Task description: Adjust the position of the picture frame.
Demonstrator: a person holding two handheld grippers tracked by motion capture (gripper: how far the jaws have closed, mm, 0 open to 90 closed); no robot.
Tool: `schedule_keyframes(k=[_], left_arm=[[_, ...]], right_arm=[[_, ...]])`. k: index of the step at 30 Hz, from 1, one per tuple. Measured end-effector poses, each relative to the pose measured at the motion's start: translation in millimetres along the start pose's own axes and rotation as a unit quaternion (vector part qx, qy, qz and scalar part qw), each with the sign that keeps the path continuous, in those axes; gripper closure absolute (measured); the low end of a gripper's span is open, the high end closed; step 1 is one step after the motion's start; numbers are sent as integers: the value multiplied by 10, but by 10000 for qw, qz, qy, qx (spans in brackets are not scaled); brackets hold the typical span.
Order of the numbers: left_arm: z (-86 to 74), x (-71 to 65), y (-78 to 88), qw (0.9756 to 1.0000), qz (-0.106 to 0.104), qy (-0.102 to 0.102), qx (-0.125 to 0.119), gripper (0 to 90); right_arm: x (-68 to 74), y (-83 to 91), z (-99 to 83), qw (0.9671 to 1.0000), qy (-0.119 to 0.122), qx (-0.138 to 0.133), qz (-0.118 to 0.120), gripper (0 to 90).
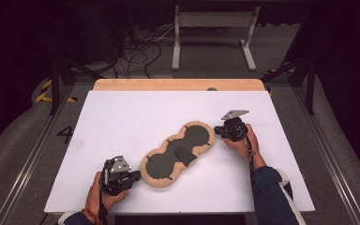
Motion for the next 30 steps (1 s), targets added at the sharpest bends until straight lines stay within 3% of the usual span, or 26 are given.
schedule_keyframes(k=[4,9,14,17,20,25,30], left_arm=[[26,20,-20,10000,6,24,-6,848],[60,51,-48,10000,-10,58,-54,854],[86,108,-54,9999,15,113,-31,863],[90,133,-48,9999,134,65,-16,864],[80,151,-22,9990,423,-135,77,863],[63,186,-1,9994,339,37,27,868],[66,233,9,9996,272,-56,71,878]], right_arm=[[-59,-127,66,9995,-301,-71,33,900],[-49,-196,139,9998,-215,-53,-3,900],[-4,-206,165,9998,-67,0,168,900],[-10,-186,142,9997,-57,-24,253,900],[26,-158,119,9996,76,-77,252,900],[52,-84,45,9987,75,-108,494,900],[63,3,-36,9981,67,-97,609,900]])
Point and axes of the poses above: each handheld gripper's, and its own axes: y roughly backward along the jaws, z roughly out of its top, x roughly to its left, the point moved 5 cm from there along -y, roughly forward along the jaws, and after that the axes turned 10 degrees about -z, right-handed, at the moved point
